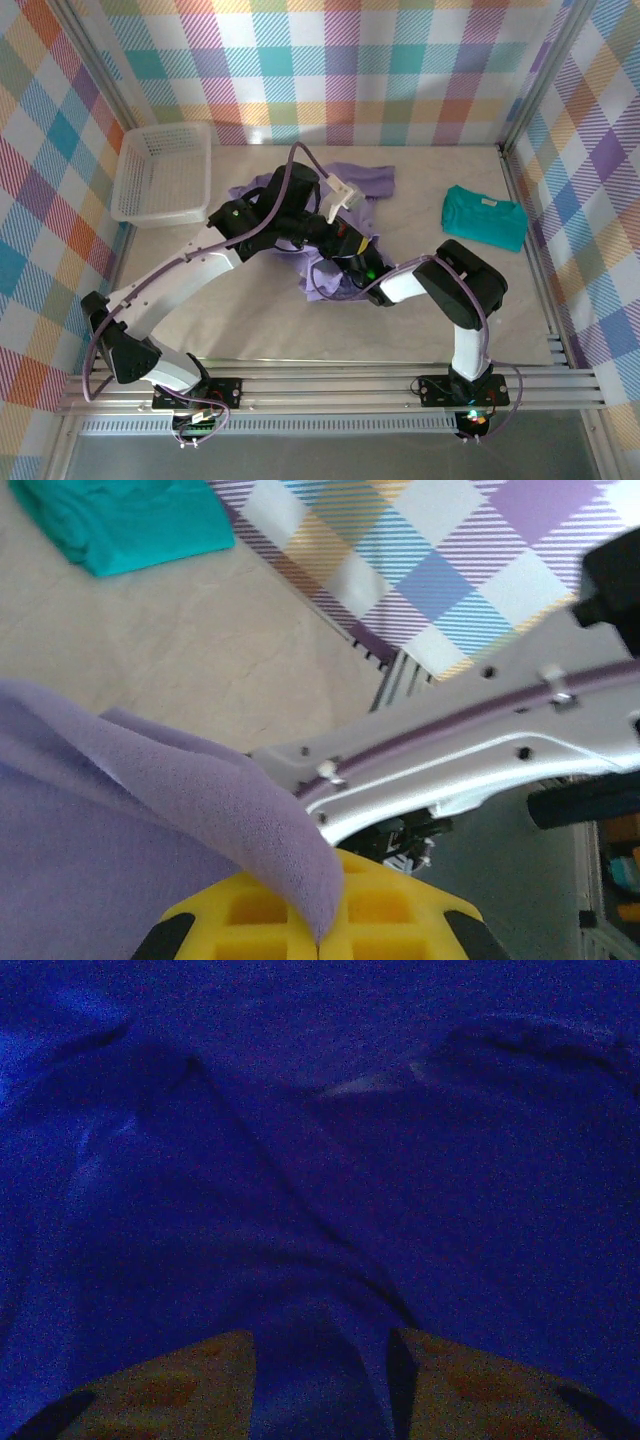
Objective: Fold the inside-out t-shirt
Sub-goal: Turn the T-shirt inside out at the center of the table.
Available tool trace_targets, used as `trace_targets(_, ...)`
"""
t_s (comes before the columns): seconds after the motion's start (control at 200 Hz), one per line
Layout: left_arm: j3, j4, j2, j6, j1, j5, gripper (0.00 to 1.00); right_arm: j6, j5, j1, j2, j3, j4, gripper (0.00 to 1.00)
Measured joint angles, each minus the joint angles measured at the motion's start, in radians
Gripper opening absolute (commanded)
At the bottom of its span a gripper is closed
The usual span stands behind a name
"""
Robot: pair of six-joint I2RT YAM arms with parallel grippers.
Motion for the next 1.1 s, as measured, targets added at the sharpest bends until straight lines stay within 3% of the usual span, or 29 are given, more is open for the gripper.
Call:
trace_targets(0.125, -0.002, -0.007, -0.029, 0.032, -0.003, -0.018, 0.0, 0.038, -0.06, -0.025, -0.025, -0.007, -0.019, 0.45)
trace_targets(0.33, -0.074, -0.015, -0.129, 0.042, 0.031, -0.23, 0.0, 0.029, -0.232, -0.079, -0.153, -0.135, 0.003, 0.49)
trace_targets(0.455, -0.115, -0.018, -0.153, 0.034, 0.082, -0.288, 0.0, 0.025, -0.305, -0.093, -0.213, -0.181, -0.006, 0.49)
trace_targets(0.73, -0.191, 0.056, -0.23, 0.05, 0.091, -0.07, 0.0, 0.139, -0.323, -0.106, -0.128, -0.027, -0.092, 0.46)
trace_targets(0.89, -0.163, 0.11, -0.241, 0.029, 0.091, -0.04, 0.0, 0.143, -0.271, -0.076, -0.086, 0.056, -0.166, 0.46)
trace_targets(1.1, -0.006, 0.13, -0.13, 0.008, 0.051, -0.022, 0.0, 0.121, -0.172, -0.022, -0.016, 0.141, -0.291, 0.5)
